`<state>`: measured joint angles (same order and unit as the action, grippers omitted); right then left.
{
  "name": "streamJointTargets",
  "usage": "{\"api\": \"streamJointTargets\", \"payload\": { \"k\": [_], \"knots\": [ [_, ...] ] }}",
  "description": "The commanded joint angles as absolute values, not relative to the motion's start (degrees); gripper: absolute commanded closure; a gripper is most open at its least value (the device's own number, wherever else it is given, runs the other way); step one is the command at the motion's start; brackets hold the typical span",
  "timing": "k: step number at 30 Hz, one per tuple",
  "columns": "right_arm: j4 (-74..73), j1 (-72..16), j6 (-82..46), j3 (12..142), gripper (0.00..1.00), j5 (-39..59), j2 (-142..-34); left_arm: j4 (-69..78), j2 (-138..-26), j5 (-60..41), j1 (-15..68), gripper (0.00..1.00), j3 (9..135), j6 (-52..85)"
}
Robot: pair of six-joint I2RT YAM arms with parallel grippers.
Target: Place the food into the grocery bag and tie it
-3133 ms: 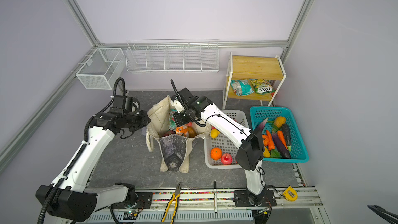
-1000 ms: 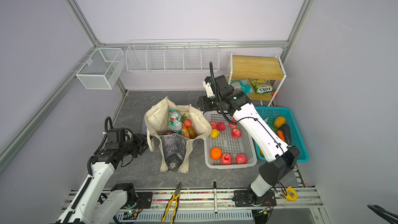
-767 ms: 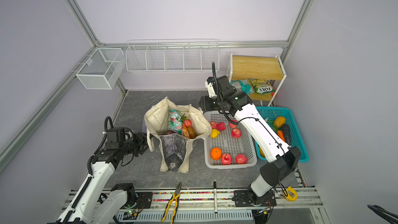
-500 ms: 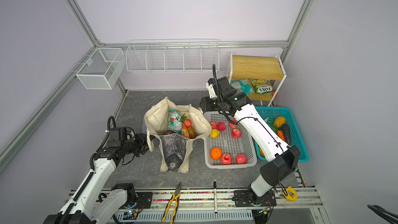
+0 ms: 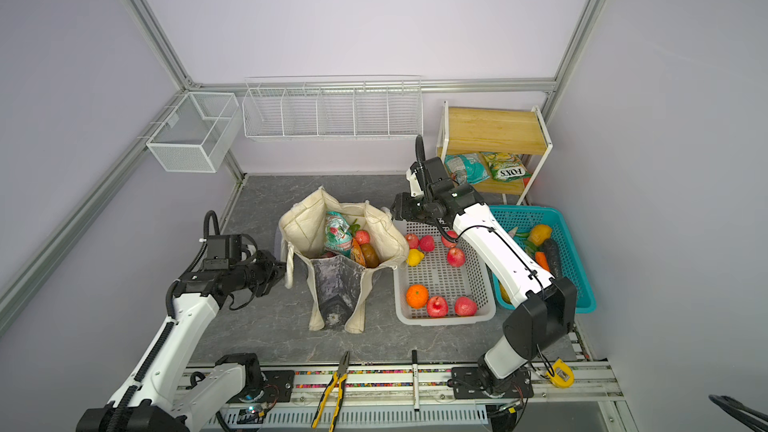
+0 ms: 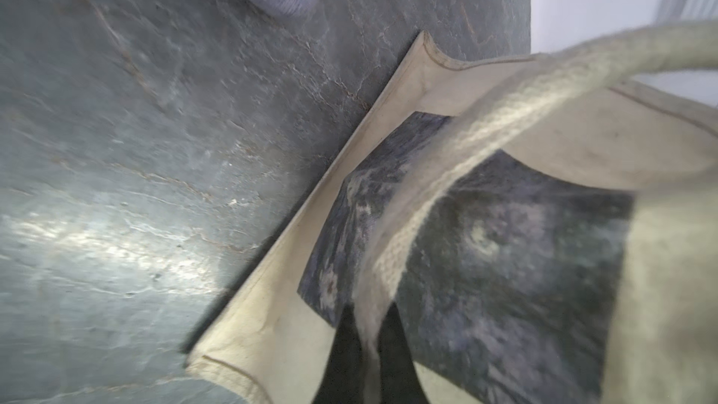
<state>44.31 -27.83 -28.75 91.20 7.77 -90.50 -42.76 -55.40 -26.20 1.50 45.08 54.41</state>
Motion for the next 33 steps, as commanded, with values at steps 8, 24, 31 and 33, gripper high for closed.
{"api": "streamJointTargets", "payload": {
  "k": [8,24,31,33],
  "knots": [
    [44.87,-20.73,-37.72,83.25,0.43,5.12,-82.58,-55.77,-53.61,-11.55,-0.39,1.00,57.91,52.02],
    [40.69,-17.31,-55.62,67.74,0.45,14.43,-78.24,-60.49,-55.58,-3.35,-2.94,1.00,69.32,52.05],
    [38.07,-19.71,-60.64,64.60,0.50,19.70,-80.86,-59.00,-56.47,-4.40,-3.22,1.00,70.05,53.81],
    [36.70,-21.09,-62.01,64.34,0.52,21.42,-82.24,-58.69,-56.79,-4.74,-3.17,1.00,70.11,54.06]
  ]
}}
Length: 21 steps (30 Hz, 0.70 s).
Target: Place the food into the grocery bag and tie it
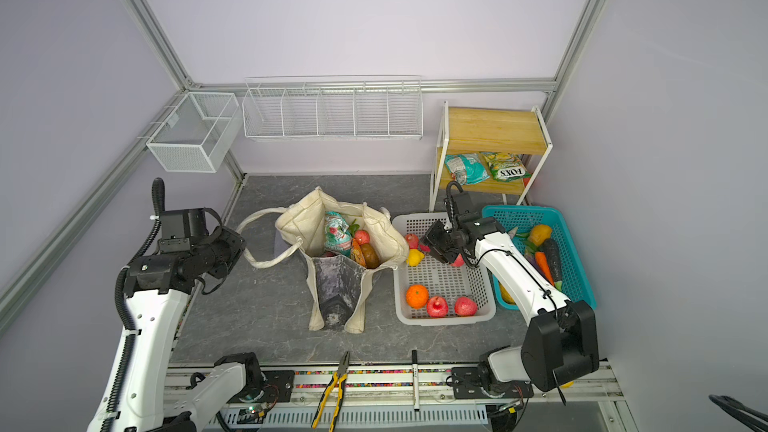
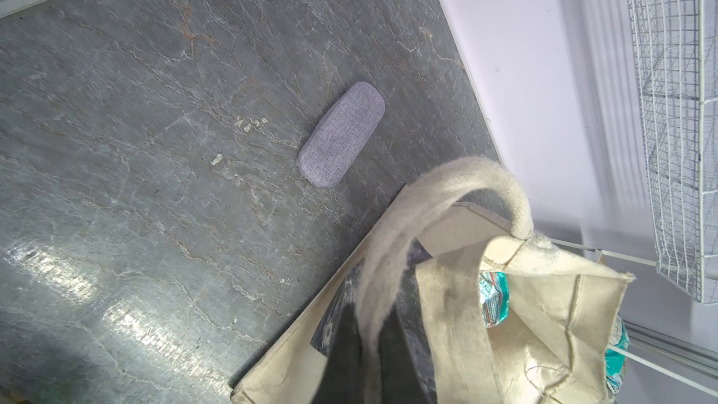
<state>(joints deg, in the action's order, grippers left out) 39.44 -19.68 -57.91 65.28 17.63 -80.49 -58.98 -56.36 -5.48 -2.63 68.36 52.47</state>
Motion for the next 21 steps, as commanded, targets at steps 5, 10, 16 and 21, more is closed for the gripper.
{"api": "streamJointTargets", "payload": {
  "k": [5,10,16,21],
  "knots": [
    [34.34,-24.72,-64.54,64.77,0.52,24.59,-85.43,-58.22,-57.51,-5.53,-3.17,1.00,70.09,54.32],
    [31.60,-26.43,-65.24,65.10,0.52,26.41,-87.44,-57.94,-57.74,-5.93,-3.20,1.00,69.71,54.55],
    [28.79,-27.50,-62.63,68.89,0.38,31.19,-90.23,-57.77,-57.81,-6.06,-3.18,1.00,69.26,54.58],
    [25.93,-28.79,-62.80,69.38,0.37,32.81,-92.21,-57.25,-57.87,-6.41,-3.16,1.00,68.82,54.75]
  ]
}}
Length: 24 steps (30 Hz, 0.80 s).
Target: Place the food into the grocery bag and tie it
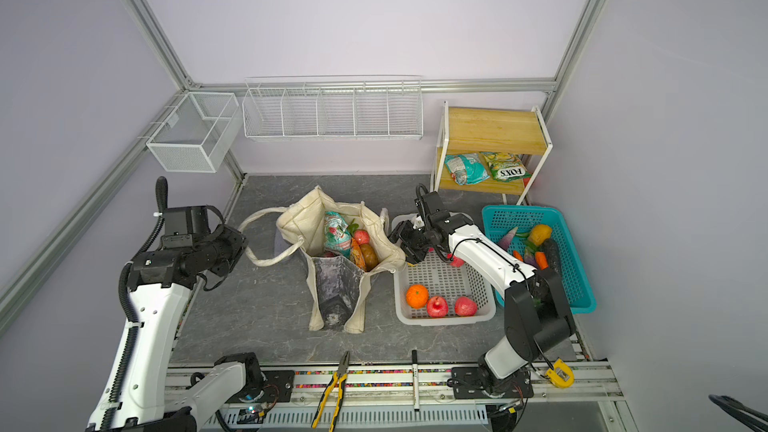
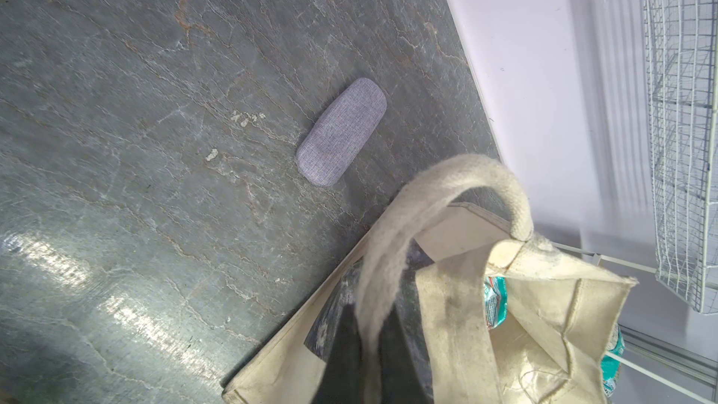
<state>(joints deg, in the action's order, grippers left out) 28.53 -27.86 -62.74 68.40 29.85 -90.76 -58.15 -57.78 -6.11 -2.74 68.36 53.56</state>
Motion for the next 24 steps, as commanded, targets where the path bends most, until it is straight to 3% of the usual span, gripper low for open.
{"api": "streamJointTargets", "payload": {
  "k": [1,5,16,24],
  "knots": [
    [25.27,-29.18,-62.94,69.75,0.36,33.19,-92.73,-57.21,-57.96,-6.55,-3.18,1.00,68.81,54.82],
    [25.22,-30.71,-62.16,72.93,0.33,34.28,-94.51,-56.92,-58.05,-6.76,-3.21,1.00,68.99,54.92],
    [42.15,-36.45,-49.31,90.47,0.33,32.08,-102.72,-56.79,-57.72,-6.86,-3.24,1.00,68.82,55.10],
    [53.10,-35.16,-41.15,93.52,0.19,16.05,-99.21,-57.36,-56.95,-6.50,-3.18,1.00,68.47,55.08]
  ]
}}
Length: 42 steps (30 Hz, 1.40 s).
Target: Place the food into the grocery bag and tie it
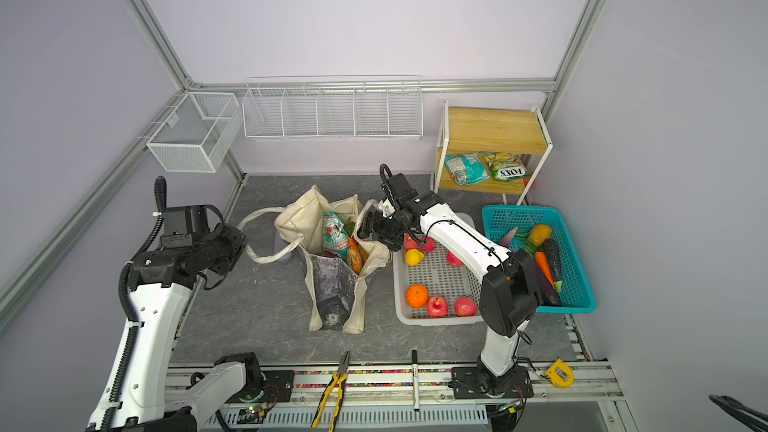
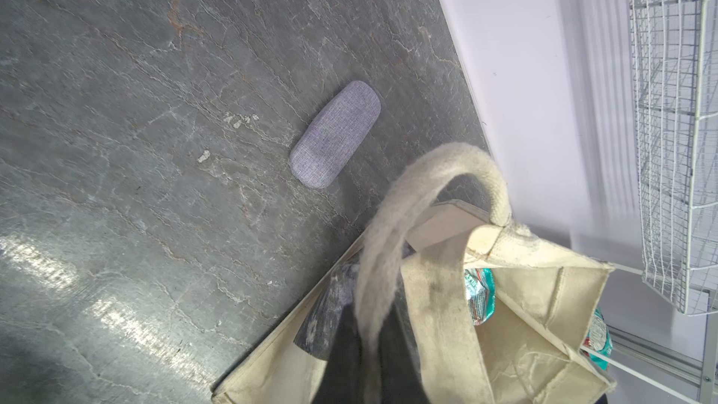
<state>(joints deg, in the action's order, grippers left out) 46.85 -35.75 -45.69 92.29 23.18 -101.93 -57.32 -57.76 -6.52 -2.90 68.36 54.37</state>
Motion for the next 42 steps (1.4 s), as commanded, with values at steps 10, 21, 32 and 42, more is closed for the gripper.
{"api": "streamJointTargets", "payload": {
  "k": [10,21,32,42],
  "knots": [
    [60.00,-29.60,-34.29,101.68,0.14,7.82,-100.30,-57.49,-57.08,-6.42,-3.25,1.00,68.82,55.09],
    [59.86,-27.91,-27.71,104.85,0.19,13.39,-109.43,-57.31,-57.90,-6.24,-3.25,1.00,69.42,55.07],
    [61.94,-33.19,-23.50,113.50,0.16,16.37,-118.33,-57.14,-58.77,-6.42,-3.17,1.00,70.14,54.90],
    [67.94,-35.70,-24.43,117.60,0.43,3.16,-123.75,-56.96,-58.46,-6.51,-3.24,1.00,70.27,54.92]
  ]
}}
